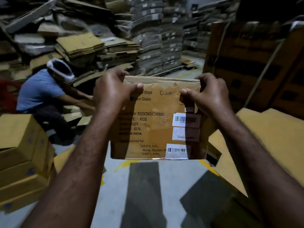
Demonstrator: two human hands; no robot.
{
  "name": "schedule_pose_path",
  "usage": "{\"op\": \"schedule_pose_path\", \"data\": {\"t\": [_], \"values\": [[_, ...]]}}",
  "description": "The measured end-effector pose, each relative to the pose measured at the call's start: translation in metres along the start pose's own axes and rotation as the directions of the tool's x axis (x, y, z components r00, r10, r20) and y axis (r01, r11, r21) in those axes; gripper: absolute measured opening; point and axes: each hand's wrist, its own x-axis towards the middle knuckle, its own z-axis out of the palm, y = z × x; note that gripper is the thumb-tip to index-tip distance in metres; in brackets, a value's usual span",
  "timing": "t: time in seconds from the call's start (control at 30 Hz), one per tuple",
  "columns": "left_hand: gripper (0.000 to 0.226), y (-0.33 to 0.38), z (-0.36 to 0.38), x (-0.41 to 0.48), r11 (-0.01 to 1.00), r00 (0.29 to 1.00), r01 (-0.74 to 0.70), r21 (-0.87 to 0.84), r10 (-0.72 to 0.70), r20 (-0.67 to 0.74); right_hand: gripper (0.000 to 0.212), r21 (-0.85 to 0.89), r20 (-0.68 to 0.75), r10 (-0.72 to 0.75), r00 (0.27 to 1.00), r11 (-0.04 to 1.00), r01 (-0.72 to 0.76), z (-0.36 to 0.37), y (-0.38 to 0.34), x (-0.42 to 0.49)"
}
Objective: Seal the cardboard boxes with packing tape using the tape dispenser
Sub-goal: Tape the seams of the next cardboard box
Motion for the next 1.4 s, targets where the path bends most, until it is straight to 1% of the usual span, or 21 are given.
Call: {"op": "schedule_pose_path", "data": {"t": [0.17, 0.3, 0.47, 0.57, 0.63, 0.8, 0.9, 1.03, 1.17, 1.3, 1.4], "values": [[0.058, 0.059, -0.01, -0.007, 0.967, 0.98, -0.196, -0.159, 0.201, 0.01, 0.069, -0.049, -0.251, 0.014, 0.968, 0.998, -0.027, -0.078, -0.006, -0.019], [0.058, 0.105, -0.003, -0.02, 0.888, 0.942, -0.304, -0.344, 0.334, 0.029, 0.067, -0.119, -0.412, 0.035, 0.911, 0.989, -0.092, -0.143, -0.004, -0.049], [0.061, 0.15, 0.029, -0.048, 0.753, 0.878, -0.341, -0.563, 0.469, 0.095, 0.068, -0.257, -0.587, 0.032, 0.809, 0.94, -0.223, -0.208, 0.009, -0.097], [0.063, 0.173, 0.062, -0.076, 0.698, 0.846, -0.33, -0.636, 0.517, 0.128, 0.068, -0.302, -0.656, 0.037, 0.754, 0.902, -0.307, -0.239, 0.024, -0.128], [0.063, 0.187, 0.085, -0.098, 0.66, 0.828, -0.336, -0.672, 0.547, 0.124, 0.067, -0.318, -0.693, 0.032, 0.72, 0.883, -0.345, -0.257, 0.037, -0.147], [0.06, 0.213, 0.13, -0.153, 0.591, 0.764, -0.384, -0.71, 0.634, 0.115, 0.065, -0.311, -0.737, 0.061, 0.673, 0.853, -0.419, -0.289, 0.079, -0.184], [0.06, 0.219, 0.155, -0.177, 0.56, 0.728, -0.391, -0.73, 0.674, 0.127, 0.064, -0.316, -0.731, 0.07, 0.679, 0.847, -0.427, -0.301, 0.105, -0.195], [0.06, 0.221, 0.186, -0.204, 0.538, 0.698, -0.393, -0.746, 0.703, 0.139, 0.063, -0.312, -0.715, 0.086, 0.694, 0.848, -0.427, -0.308, 0.144, -0.207], [0.065, 0.212, 0.222, -0.232, 0.553, 0.669, -0.379, -0.742, 0.717, 0.194, 0.063, -0.267, -0.702, 0.149, 0.697, 0.851, -0.451, -0.302, 0.193, -0.224], [0.066, 0.198, 0.259, -0.256, 0.621, 0.663, -0.343, -0.705, 0.692, 0.286, 0.067, -0.204, -0.669, 0.222, 0.709, 0.863, -0.463, -0.294, 0.236, -0.238], [0.064, 0.193, 0.275, -0.269, 0.654, 0.655, -0.358, -0.667, 0.685, 0.32, 0.067, -0.192, -0.648, 0.243, 0.722, 0.865, -0.463, -0.296, 0.257, -0.241]]}}
